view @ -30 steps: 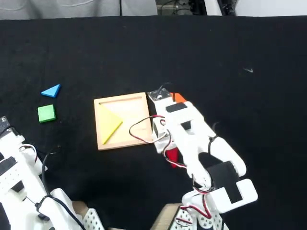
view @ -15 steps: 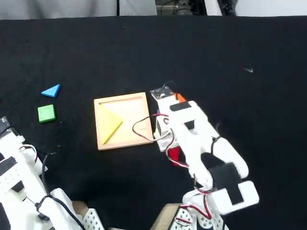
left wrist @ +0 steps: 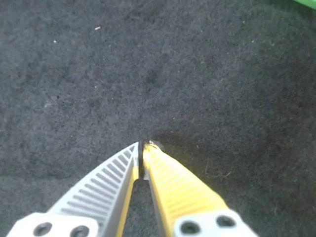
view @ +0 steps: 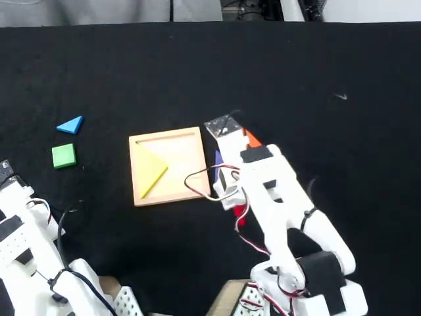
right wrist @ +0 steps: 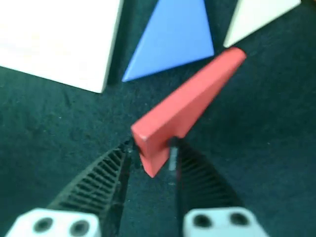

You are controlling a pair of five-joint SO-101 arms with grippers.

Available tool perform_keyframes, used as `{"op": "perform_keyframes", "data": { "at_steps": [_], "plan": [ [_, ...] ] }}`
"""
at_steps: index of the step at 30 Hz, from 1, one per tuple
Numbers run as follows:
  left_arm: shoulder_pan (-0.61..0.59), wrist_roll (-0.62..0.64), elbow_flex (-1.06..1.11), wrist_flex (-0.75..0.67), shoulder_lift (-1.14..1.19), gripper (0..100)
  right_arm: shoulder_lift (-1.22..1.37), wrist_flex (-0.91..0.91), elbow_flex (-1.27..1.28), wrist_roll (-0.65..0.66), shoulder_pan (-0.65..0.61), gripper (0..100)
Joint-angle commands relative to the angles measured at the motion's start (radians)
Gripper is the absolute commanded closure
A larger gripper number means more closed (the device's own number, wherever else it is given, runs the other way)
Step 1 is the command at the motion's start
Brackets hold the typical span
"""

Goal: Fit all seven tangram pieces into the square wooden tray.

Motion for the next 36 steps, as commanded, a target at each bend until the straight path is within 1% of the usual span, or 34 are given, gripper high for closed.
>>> {"op": "perform_keyframes", "data": {
  "at_steps": [1, 5, 12, 18, 27, 31, 34, 36],
  "plan": [
    [-0.001, -0.011, -0.005, -0.011, -0.017, 97, -0.016, -0.020, -0.002, 0.015, 0.043, 97.7],
    [-0.001, -0.011, -0.005, -0.011, -0.017, 97, -0.071, -0.014, -0.002, 0.020, 0.094, 97.8],
    [-0.001, -0.011, -0.005, -0.011, -0.017, 97, -0.145, -0.011, 0.022, 0.115, 0.186, 97.8],
    [-0.001, -0.011, -0.005, -0.011, -0.017, 97, -0.147, -0.017, 0.038, 0.160, 0.253, 97.8],
    [-0.001, -0.011, -0.005, -0.011, -0.017, 97, -0.147, -0.021, 0.038, 0.163, 0.256, 96.9],
    [-0.001, -0.011, -0.005, -0.011, -0.017, 97, -0.145, -0.021, 0.041, 0.160, 0.255, 88.7],
    [-0.001, -0.011, -0.005, -0.011, -0.017, 97, -0.145, -0.021, 0.038, 0.164, 0.255, 88.3],
    [-0.001, -0.011, -0.005, -0.012, -0.017, 97, -0.145, -0.034, 0.039, 0.161, 0.233, 88.3]
  ]
}}
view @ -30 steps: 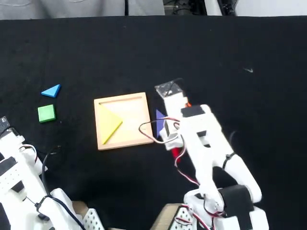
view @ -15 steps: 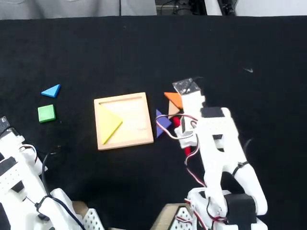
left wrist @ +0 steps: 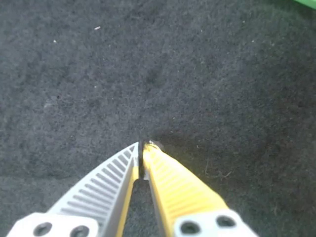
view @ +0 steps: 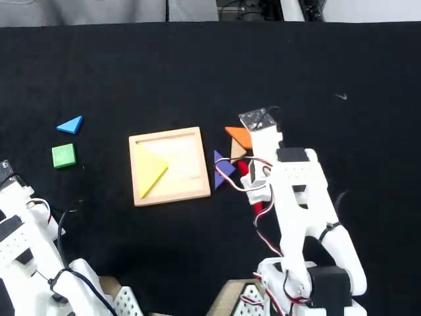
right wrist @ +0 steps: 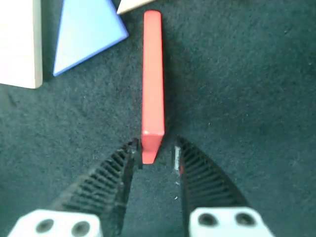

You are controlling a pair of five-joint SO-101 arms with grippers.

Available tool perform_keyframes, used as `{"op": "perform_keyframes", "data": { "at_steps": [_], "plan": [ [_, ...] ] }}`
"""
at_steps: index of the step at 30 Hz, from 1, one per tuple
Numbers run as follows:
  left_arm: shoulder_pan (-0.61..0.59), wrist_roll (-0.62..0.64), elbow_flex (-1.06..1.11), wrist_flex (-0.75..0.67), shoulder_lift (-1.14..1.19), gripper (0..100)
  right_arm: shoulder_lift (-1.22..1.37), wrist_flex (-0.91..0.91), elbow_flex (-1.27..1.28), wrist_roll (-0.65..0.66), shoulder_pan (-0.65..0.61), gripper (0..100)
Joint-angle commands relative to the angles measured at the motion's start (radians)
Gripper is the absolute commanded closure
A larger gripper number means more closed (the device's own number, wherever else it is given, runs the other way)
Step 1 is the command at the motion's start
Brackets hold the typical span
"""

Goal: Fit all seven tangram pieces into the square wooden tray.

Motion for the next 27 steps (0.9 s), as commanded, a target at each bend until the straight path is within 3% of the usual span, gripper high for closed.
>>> {"op": "perform_keyframes", "data": {
  "at_steps": [1, 5, 13, 16, 22, 25, 27],
  "plan": [
    [-0.001, -0.011, -0.005, -0.012, -0.017, 97, -0.035, -0.032, -0.001, 0.003, -0.023, 88.3],
    [-0.001, -0.011, -0.005, -0.012, -0.017, 97, 0.021, -0.061, 0.015, 0.002, -0.080, 88.6],
    [-0.001, -0.011, -0.005, -0.012, -0.017, 97, 0.102, -0.072, -0.053, 0.002, -0.077, 98.8],
    [-0.001, -0.011, -0.005, -0.012, -0.017, 97, 0.021, 0.041, -0.168, 0.012, -0.057, 98.8],
    [-0.001, -0.011, -0.005, -0.012, -0.017, 97, -0.084, 0.390, -0.495, 0.408, -0.138, 98.8],
    [-0.001, -0.011, -0.005, -0.014, -0.017, 97, -0.047, 0.381, -0.509, 0.572, -0.206, 98.8],
    [-0.005, -0.011, -0.005, -0.014, -0.017, 97, 0.005, 0.322, -0.509, 0.603, -0.253, 98.8]
  ]
}}
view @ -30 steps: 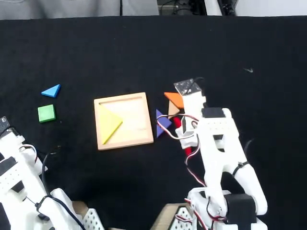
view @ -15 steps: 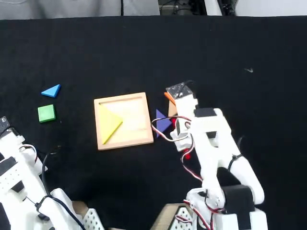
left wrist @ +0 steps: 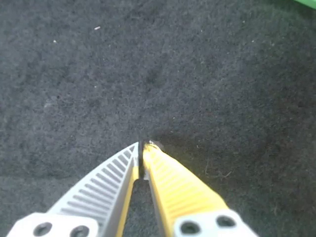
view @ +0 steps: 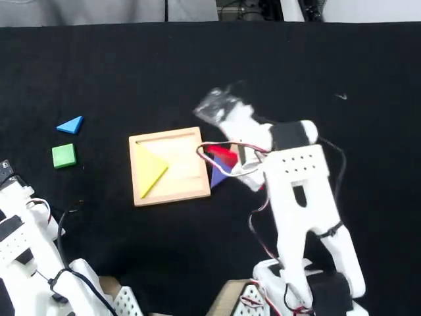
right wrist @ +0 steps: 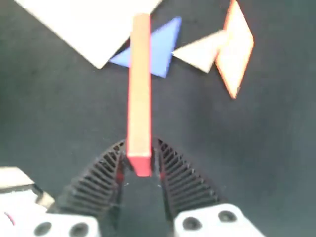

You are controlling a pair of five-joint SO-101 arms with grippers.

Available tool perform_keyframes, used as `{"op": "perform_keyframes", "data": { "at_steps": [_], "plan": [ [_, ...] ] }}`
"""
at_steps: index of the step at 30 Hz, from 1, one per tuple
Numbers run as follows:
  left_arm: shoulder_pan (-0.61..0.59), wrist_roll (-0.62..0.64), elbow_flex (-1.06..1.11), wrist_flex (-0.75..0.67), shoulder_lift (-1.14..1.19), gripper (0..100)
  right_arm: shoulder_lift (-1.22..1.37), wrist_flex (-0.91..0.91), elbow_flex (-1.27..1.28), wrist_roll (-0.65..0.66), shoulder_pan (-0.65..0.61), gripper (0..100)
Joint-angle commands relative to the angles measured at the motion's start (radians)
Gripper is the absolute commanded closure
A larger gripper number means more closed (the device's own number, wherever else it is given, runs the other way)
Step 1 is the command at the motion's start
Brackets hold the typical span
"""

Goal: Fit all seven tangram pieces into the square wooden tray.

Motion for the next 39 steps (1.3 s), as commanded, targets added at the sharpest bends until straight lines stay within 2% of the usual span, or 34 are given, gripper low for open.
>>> {"op": "perform_keyframes", "data": {
  "at_steps": [1, 3, 7, 17, 23, 29, 39],
  "plan": [
    [-0.007, -0.011, -0.005, -0.014, -0.017, 97, 0.068, -0.080, -0.073, 0.087, -0.092, 98.8],
    [-0.007, -0.026, -0.005, -0.008, -0.017, 97, 0.142, -0.133, -0.087, 0.109, -0.144, 98.8],
    [-0.008, -0.118, -0.005, 0.034, -0.017, 97, 0.303, -0.149, -0.154, 0.245, -0.229, 98.8],
    [-0.085, -0.123, -0.008, 0.031, -0.017, 97, 0.599, -0.114, -0.372, 0.373, -0.334, 98.8],
    [-0.082, -0.123, 0.008, -0.011, -0.017, 97, 0.682, -0.120, -0.415, 0.374, -0.334, 98.8],
    [-0.079, -0.123, 0.008, -0.011, -0.017, 97, 0.733, -0.181, -0.410, 0.368, -0.350, 98.8],
    [-0.077, -0.123, 0.008, -0.011, -0.017, 97, 0.768, -0.186, -0.418, 0.364, -0.384, 98.8]
  ]
}}
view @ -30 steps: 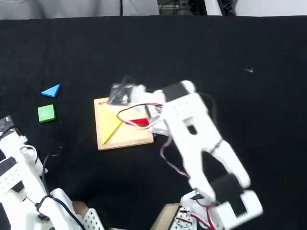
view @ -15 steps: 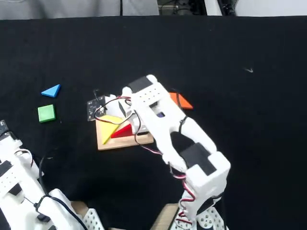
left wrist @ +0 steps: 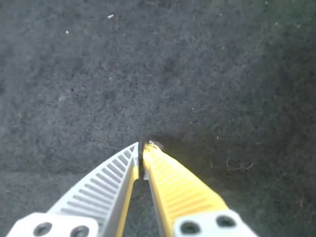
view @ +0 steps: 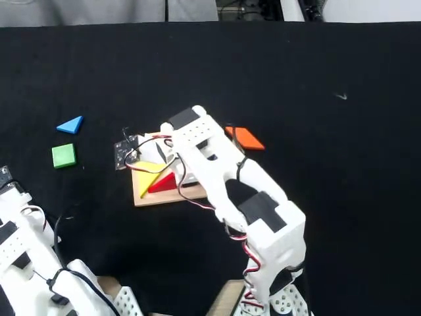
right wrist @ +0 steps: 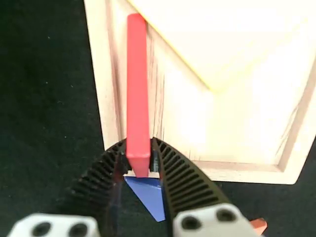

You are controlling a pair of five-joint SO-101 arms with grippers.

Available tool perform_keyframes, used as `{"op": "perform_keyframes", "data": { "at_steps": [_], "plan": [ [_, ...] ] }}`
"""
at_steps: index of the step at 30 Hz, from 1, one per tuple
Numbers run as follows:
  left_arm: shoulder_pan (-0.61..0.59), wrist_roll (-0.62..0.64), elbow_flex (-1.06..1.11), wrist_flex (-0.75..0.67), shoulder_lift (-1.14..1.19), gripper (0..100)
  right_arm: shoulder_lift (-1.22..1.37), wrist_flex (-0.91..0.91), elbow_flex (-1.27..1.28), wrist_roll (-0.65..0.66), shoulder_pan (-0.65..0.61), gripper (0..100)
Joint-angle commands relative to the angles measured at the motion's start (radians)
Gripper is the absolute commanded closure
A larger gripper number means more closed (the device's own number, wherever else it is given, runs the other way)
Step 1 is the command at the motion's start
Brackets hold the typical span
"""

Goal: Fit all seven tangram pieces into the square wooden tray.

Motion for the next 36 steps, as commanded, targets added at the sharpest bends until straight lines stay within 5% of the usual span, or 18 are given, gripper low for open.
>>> {"op": "perform_keyframes", "data": {
  "at_steps": [1, 15, 21, 36],
  "plan": [
    [0.002, -0.009, -0.008, -0.014, -0.017, 97, -0.001, -0.018, -0.035, -0.012, -0.038, 98.8],
    [0.002, -0.009, -0.008, -0.014, -0.017, 97, -0.001, -0.052, -0.036, -0.172, -0.057, 98.3],
    [0.002, -0.009, -0.008, -0.014, -0.017, 97, -0.002, -0.048, -0.033, -0.247, -0.057, 88.2],
    [0.002, -0.009, -0.008, -0.014, -0.017, 97, -0.088, -0.040, -0.031, -0.249, -0.051, 88.1]
  ]
}}
